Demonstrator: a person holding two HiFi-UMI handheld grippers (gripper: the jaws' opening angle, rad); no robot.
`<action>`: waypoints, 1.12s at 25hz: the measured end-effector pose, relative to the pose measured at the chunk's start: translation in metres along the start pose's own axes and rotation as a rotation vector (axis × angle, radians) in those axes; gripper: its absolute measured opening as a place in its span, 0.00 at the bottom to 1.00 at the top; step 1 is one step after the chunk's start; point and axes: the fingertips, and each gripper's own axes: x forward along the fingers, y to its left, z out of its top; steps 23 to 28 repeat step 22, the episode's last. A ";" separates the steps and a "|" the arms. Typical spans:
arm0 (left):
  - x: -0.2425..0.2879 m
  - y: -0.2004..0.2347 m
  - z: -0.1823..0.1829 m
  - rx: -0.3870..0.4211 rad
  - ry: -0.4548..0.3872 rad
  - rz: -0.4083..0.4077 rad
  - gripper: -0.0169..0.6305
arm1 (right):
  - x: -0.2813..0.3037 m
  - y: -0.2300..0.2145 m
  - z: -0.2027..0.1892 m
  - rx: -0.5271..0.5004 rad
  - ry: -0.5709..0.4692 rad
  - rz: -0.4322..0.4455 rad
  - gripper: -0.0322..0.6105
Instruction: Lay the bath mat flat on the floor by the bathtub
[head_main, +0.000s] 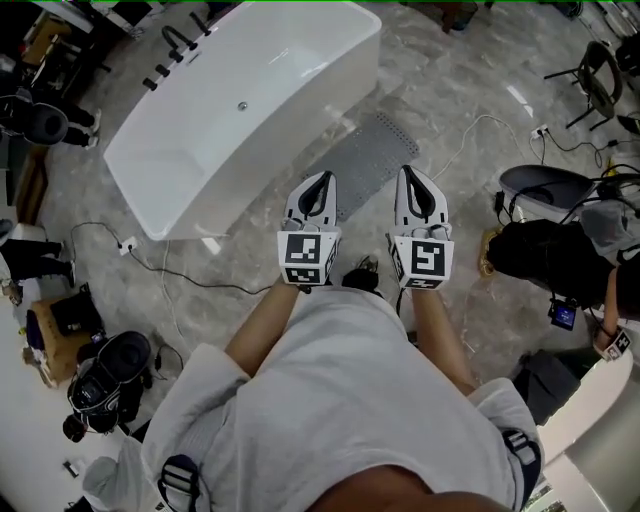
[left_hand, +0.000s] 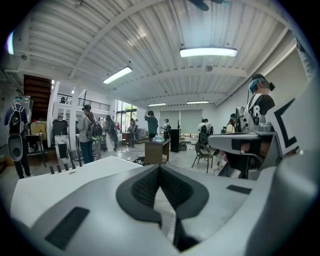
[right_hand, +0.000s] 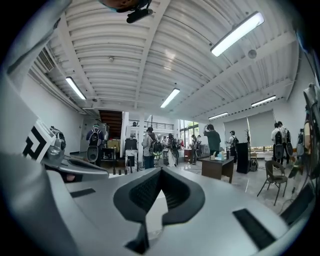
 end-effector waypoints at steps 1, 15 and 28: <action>-0.003 0.002 0.002 -0.006 -0.007 -0.003 0.05 | 0.000 0.004 0.002 -0.004 -0.002 0.003 0.06; -0.022 0.090 0.026 -0.039 -0.068 -0.072 0.05 | 0.050 0.105 0.038 -0.093 -0.025 0.054 0.06; -0.028 0.097 0.020 -0.101 -0.048 -0.107 0.05 | 0.060 0.126 0.050 -0.054 -0.027 0.098 0.06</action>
